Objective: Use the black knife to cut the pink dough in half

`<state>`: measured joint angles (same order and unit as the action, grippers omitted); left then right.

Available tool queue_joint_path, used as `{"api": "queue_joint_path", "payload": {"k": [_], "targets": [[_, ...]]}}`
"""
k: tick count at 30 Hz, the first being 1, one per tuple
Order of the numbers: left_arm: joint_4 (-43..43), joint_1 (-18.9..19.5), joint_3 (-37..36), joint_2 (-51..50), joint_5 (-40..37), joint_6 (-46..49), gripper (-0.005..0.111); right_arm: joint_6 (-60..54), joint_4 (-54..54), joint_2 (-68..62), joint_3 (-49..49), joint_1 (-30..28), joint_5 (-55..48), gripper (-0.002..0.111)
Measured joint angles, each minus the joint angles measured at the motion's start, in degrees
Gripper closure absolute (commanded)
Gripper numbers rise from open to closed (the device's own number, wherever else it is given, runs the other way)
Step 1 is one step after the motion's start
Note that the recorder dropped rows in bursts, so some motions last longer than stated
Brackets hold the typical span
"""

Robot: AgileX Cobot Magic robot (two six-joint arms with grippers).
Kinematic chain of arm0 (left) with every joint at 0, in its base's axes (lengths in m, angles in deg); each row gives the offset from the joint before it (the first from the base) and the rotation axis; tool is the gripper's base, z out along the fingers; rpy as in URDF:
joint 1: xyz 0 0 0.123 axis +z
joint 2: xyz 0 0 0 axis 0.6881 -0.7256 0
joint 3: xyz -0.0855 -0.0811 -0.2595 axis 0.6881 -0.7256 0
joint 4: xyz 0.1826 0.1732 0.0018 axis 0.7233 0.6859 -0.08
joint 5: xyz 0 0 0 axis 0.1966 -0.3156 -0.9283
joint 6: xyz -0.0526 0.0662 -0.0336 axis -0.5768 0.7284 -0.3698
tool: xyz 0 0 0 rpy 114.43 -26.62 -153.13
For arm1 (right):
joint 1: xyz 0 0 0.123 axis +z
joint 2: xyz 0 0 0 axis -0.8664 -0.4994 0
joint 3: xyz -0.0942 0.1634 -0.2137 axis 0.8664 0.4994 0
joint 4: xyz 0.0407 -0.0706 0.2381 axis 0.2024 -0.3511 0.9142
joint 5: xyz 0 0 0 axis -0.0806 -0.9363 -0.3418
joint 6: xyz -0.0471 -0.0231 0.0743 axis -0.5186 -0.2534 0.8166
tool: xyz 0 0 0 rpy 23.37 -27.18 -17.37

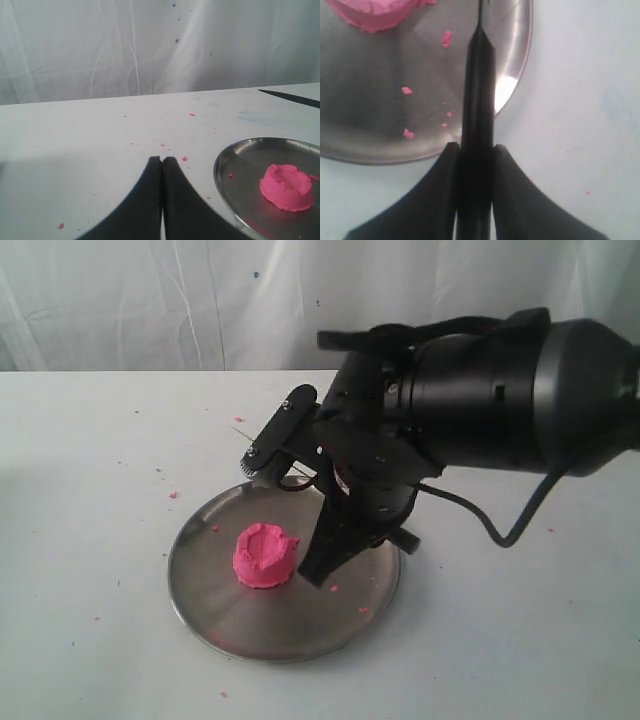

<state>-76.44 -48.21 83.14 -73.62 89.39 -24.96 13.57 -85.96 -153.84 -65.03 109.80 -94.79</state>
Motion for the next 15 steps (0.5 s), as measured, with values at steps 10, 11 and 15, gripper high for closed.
{"api": "queue_joint_path", "payload": {"k": [10, 11, 15], "targets": [[0.00, 0.00, 0.00, 0.00, 0.00, 0.00, 0.107, -13.41, 20.65, 0.76, -0.44, -4.49, -0.24, 0.108], [0.00, 0.00, 0.00, 0.00, 0.00, 0.00, 0.107, -14.35, 21.97, 0.76, -0.44, -4.78, -0.24, 0.108], [0.00, 0.00, 0.00, 0.00, 0.00, 0.00, 0.107, -18.00, 26.44, 0.76, -0.44, -5.29, -0.24, 0.108]]}}
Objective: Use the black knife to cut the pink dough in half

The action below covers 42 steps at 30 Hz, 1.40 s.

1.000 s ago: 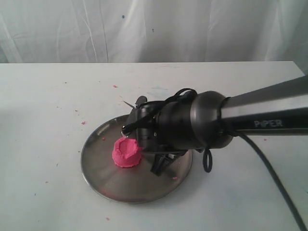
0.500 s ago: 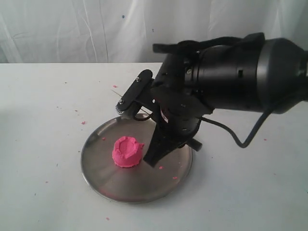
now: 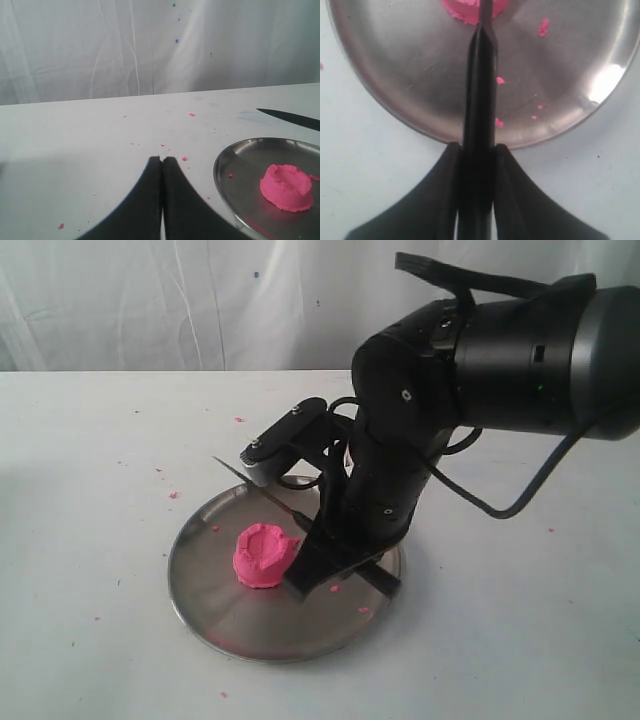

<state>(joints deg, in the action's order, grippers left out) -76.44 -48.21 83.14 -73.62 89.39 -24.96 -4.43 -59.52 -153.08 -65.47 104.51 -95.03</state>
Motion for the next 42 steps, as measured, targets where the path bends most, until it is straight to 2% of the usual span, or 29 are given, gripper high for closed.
{"api": "queue_joint_path", "payload": {"k": [6, 12, 24, 42], "targets": [[0.00, 0.00, 0.00, 0.00, 0.00, 0.00, 0.107, -4.82, 5.85, 0.00, 0.00, -0.22, 0.00, 0.108], [0.00, 0.00, 0.00, 0.00, 0.00, 0.00, 0.107, -6.48, 7.11, 0.00, 0.00, -0.49, -0.49, 0.108], [0.00, 0.00, 0.00, 0.00, 0.00, 0.00, 0.107, -11.29, 12.06, 0.00, 0.00, -4.03, -0.46, 0.108], [0.00, 0.00, 0.00, 0.00, 0.00, 0.00, 0.107, -12.37, 15.87, 0.00, 0.00, -4.15, 3.46, 0.108]]}}
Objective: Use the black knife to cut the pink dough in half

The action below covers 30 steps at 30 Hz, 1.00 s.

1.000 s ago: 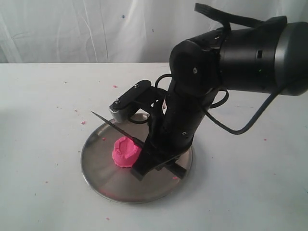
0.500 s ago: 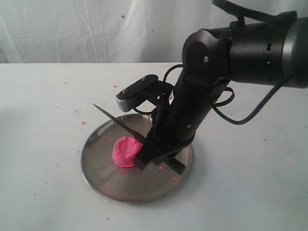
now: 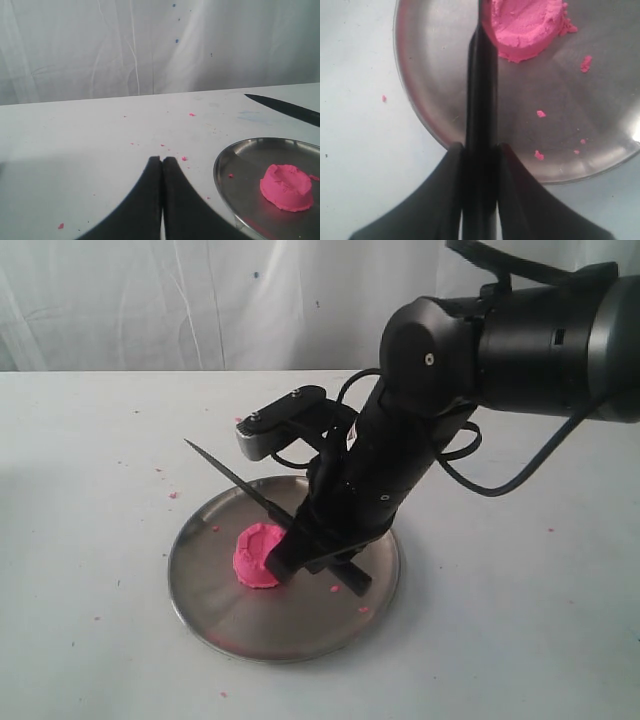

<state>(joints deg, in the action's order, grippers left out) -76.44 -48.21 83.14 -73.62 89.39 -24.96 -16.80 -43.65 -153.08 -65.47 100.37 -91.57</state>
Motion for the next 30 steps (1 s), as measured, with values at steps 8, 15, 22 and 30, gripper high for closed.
{"api": "queue_joint_path", "payload": {"k": [8, 15, 22, 30], "targets": [[0.00, 0.00, 0.00, 0.00, 0.00, 0.00, 0.107, 0.00, 2.74, 0.00, 0.00, 0.00, -0.11, 0.108], [0.00, 0.00, 0.00, 0.00, 0.00, 0.00, 0.107, 0.34, 5.81, -1.11, 0.00, 0.00, -2.30, 0.108], [-0.21, 0.00, 0.00, 0.00, 0.00, -1.48, 0.107, 0.59, 9.55, -4.90, 0.00, 0.00, -4.83, 0.108], [-0.31, 0.00, 0.00, 0.00, -1.54, -32.34, 0.107, 0.59, 10.18, -5.48, 0.00, -2.06, -5.39, 0.108]]}}
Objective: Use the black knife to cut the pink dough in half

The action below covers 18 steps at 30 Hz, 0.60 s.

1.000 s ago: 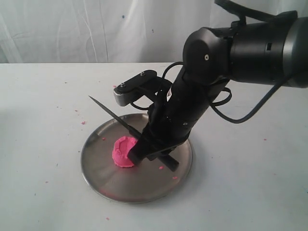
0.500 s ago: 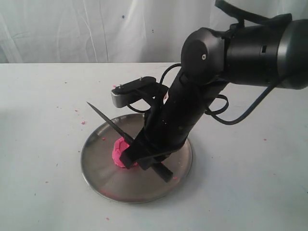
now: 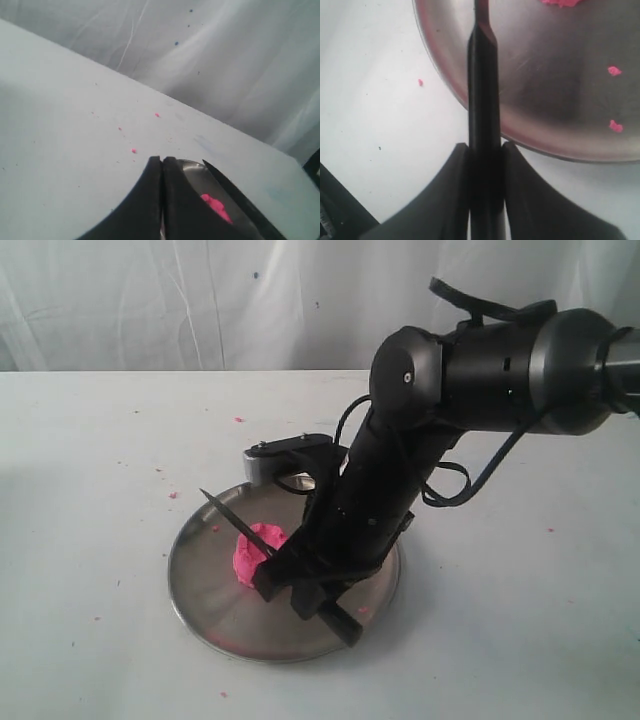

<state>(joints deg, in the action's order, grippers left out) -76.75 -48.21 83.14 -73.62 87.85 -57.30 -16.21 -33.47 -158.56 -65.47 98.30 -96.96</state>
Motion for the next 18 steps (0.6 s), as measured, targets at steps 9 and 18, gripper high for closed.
{"api": "queue_joint_path", "payload": {"k": [9, 18], "targets": [[-9.76, -9.16, 27.07, -10.91, -35.14, 15.61, 0.107, -2.31, 0.00, 0.00, 0.00, -0.31, 0.31, 0.108], [-7.43, -10.43, 40.49, -35.50, -44.81, 34.04, 0.107, -2.54, -0.11, 1.31, 0.00, -0.31, -0.37, 0.108]]}}
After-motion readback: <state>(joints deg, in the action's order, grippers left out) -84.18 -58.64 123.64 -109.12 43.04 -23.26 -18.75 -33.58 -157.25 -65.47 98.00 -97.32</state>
